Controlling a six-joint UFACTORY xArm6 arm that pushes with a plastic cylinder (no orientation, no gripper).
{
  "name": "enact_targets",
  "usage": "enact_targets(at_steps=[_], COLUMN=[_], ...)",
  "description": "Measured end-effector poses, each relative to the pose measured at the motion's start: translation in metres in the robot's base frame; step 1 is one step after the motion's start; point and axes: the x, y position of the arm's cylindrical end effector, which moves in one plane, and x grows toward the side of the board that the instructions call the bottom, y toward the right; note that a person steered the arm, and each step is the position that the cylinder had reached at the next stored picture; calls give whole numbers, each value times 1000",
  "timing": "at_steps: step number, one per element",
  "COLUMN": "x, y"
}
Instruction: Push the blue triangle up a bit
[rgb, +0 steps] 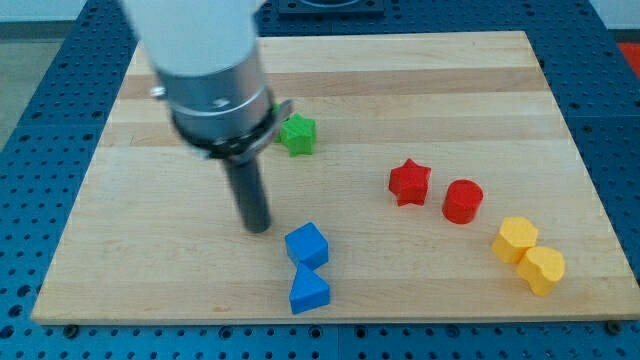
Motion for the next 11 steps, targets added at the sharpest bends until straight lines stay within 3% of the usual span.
enact_targets(at_steps=[1, 3, 4, 6, 9, 11], x=[-12, 57, 104, 105, 106, 106], y=[51, 125, 123, 103, 5, -7])
